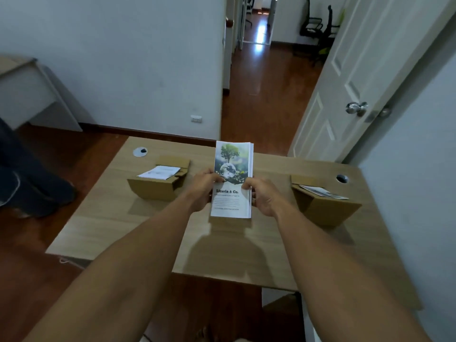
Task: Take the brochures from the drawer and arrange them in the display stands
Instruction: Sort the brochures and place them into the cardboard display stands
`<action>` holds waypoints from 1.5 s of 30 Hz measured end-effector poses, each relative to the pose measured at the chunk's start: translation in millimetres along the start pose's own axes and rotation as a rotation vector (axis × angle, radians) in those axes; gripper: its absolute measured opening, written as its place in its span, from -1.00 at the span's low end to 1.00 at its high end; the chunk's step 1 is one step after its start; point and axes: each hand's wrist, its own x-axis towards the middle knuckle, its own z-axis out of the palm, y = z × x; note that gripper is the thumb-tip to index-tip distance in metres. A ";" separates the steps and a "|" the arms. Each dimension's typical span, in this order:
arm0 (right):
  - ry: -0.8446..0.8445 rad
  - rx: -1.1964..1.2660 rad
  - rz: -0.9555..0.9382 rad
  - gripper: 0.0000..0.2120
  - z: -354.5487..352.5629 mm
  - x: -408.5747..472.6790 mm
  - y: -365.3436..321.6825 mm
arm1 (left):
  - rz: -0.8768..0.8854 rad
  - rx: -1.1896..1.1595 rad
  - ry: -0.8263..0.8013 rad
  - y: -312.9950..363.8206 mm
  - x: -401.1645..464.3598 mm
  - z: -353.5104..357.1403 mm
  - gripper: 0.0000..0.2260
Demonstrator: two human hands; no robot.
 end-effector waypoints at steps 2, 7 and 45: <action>-0.057 -0.033 -0.005 -0.85 20.9 3.5 -4.8 | 0.006 -0.020 0.057 2.0 -5.6 -19.0 -0.80; -0.186 -0.093 -0.011 -0.78 85.8 11.4 -8.0 | 0.031 -0.112 0.187 1.4 -24.2 -79.1 -0.78; -0.631 -0.331 0.074 -0.60 720.2 55.3 68.7 | 0.019 -0.224 0.751 -6.1 -122.0 -668.9 -0.77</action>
